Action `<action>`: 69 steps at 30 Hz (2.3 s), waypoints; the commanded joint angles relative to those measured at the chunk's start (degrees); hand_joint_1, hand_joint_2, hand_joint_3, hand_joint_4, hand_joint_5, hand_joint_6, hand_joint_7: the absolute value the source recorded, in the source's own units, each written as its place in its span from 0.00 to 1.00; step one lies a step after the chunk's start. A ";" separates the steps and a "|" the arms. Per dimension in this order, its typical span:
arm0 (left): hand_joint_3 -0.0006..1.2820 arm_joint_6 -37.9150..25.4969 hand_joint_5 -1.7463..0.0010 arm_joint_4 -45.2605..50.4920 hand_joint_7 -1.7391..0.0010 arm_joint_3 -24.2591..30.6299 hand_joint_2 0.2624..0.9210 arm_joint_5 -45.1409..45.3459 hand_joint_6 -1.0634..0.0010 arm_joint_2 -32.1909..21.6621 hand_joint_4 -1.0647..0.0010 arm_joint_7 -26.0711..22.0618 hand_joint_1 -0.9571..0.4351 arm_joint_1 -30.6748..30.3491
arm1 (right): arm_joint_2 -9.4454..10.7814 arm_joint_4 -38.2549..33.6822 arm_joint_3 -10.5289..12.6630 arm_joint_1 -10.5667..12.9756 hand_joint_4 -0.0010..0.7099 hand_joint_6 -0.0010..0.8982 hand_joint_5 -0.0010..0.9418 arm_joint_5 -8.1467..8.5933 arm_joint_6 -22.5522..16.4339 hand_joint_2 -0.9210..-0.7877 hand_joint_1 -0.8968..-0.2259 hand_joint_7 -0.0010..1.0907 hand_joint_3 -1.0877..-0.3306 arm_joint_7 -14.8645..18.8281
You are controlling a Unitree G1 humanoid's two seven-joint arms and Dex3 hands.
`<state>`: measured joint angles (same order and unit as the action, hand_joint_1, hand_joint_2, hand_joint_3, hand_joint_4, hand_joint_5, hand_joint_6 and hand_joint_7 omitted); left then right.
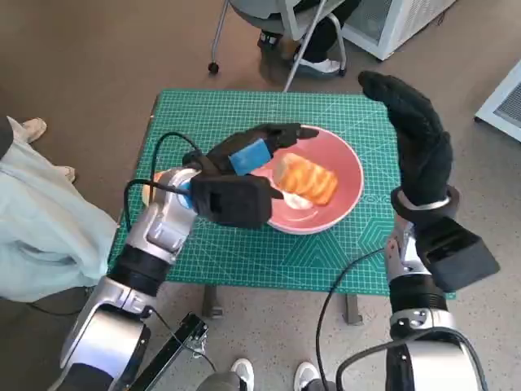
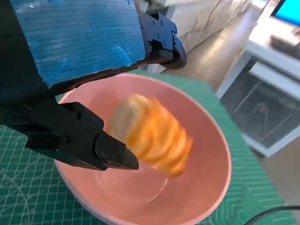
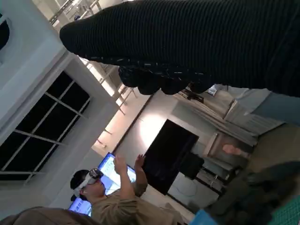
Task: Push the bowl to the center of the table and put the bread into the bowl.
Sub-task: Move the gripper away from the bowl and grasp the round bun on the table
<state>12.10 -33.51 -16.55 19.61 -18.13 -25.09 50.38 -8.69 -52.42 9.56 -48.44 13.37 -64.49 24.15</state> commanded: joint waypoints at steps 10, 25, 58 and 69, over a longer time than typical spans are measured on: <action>0.03 0.05 1.00 14.88 0.91 8.87 0.80 -7.50 0.85 -12.79 1.00 -8.58 0.67 -7.15 | -0.71 -0.38 0.75 1.65 0.45 0.03 0.00 0.30 -1.05 0.00 0.41 0.74 0.48 0.37; 0.01 -1.05 1.00 9.91 0.97 12.42 0.81 -2.12 0.83 -25.48 0.98 -6.87 0.64 -10.73 | -0.98 -2.19 1.86 0.52 0.44 0.04 0.00 2.13 -1.19 0.00 0.41 0.74 0.48 2.33; 0.00 -2.33 1.00 -17.36 0.99 -1.44 0.82 9.45 0.81 -19.40 0.96 -4.37 0.62 0.01 | -1.34 -1.10 1.92 0.10 0.46 0.03 0.01 2.96 -0.32 0.00 0.45 0.75 0.47 4.77; 0.00 -4.28 0.99 -30.49 0.98 -6.23 0.83 14.08 0.72 -14.90 0.87 0.74 0.61 5.42 | -1.78 -0.42 1.91 0.58 0.45 0.03 0.00 3.10 -0.35 0.00 0.46 0.74 0.47 4.88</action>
<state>8.52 -60.74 -21.76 32.42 -33.90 -25.97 53.73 -10.17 -52.88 11.31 -48.72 16.07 -65.28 28.51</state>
